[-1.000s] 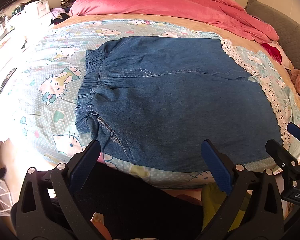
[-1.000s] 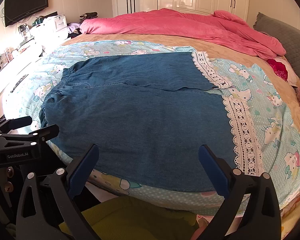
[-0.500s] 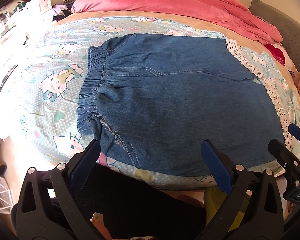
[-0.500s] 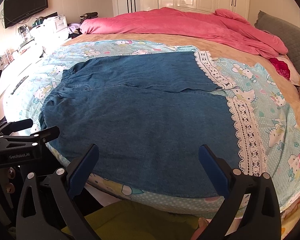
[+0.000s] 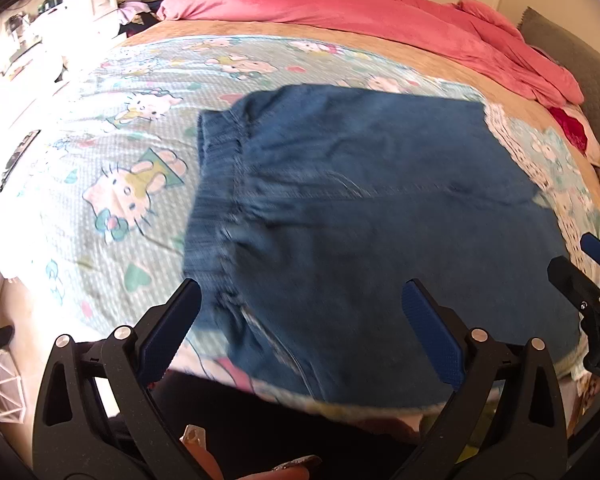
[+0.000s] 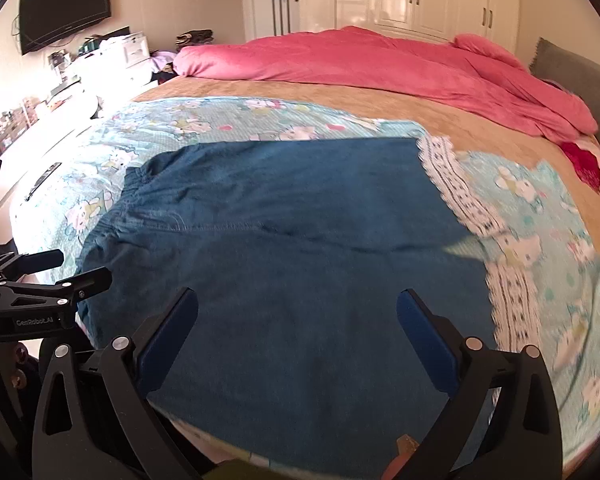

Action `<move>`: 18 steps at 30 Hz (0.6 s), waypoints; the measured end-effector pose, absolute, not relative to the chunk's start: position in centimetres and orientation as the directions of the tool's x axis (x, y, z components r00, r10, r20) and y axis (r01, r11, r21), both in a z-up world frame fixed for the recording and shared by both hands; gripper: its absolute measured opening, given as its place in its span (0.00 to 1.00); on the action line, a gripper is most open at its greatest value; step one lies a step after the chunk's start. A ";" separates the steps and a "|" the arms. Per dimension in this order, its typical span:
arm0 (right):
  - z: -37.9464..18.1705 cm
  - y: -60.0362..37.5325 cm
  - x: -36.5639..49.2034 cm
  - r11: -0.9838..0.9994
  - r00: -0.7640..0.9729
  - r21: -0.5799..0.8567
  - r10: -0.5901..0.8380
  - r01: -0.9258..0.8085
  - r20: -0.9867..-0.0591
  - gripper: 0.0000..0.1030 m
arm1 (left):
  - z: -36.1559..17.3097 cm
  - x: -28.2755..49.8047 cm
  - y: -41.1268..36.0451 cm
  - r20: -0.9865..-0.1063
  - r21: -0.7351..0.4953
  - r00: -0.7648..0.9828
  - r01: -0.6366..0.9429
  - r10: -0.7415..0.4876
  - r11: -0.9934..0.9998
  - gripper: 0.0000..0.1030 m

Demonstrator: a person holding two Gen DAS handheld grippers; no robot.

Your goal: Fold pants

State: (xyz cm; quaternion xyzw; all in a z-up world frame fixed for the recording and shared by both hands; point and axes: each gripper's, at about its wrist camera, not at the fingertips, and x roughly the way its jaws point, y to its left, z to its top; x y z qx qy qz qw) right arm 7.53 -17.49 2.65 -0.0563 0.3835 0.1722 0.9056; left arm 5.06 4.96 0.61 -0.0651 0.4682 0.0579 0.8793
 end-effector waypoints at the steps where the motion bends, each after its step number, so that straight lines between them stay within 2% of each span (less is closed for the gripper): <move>1: 2.7 -17.2 8.1 0.931 0.643 0.032 0.276 -0.364 -0.714 0.96 | 0.6 5.5 5.4 -0.832 -0.063 0.553 -0.170 0.042 0.983 0.92; 18: 2.8 -11.6 19.7 0.866 0.598 -0.017 0.331 -0.500 -0.730 0.96 | 1.3 14.6 13.9 -0.846 -0.044 0.522 -0.266 0.106 0.963 0.92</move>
